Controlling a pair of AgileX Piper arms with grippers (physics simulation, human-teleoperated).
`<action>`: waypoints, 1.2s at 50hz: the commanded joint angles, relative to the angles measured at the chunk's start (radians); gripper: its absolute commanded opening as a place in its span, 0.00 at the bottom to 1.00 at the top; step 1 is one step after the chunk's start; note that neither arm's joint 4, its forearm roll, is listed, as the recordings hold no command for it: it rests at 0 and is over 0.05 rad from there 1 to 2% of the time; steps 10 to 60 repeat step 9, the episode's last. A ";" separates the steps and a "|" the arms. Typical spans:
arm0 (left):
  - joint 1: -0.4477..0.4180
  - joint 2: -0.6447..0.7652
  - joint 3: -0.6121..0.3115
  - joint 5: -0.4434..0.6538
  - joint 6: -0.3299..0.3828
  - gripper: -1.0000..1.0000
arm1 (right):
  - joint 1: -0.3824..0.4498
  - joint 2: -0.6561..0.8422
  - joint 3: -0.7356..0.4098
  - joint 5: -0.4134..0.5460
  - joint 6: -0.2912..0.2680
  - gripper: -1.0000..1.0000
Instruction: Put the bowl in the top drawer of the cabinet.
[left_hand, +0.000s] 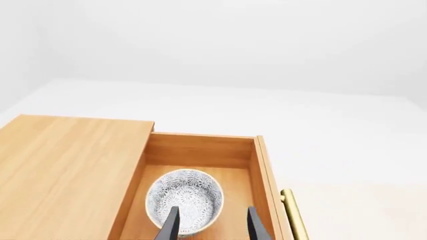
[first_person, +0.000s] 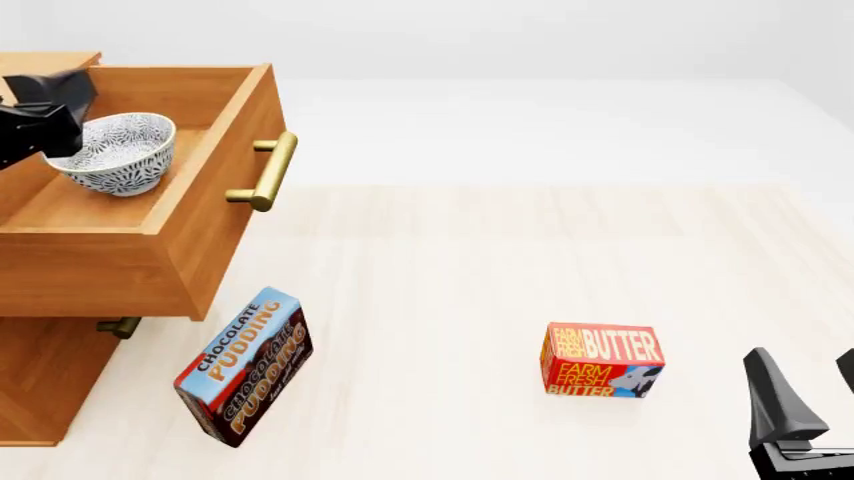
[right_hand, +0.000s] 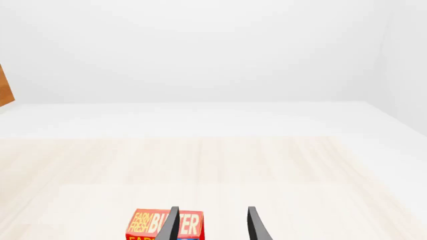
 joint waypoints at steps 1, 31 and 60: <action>-0.027 -0.045 -0.001 0.032 0.000 1.00 | 0.000 0.000 0.000 0.000 0.000 1.00; -0.055 -0.075 -0.003 0.049 0.001 1.00 | 0.000 0.000 0.000 0.000 0.000 1.00; -0.055 -0.075 -0.003 0.049 0.001 1.00 | 0.000 0.000 0.000 0.000 0.000 1.00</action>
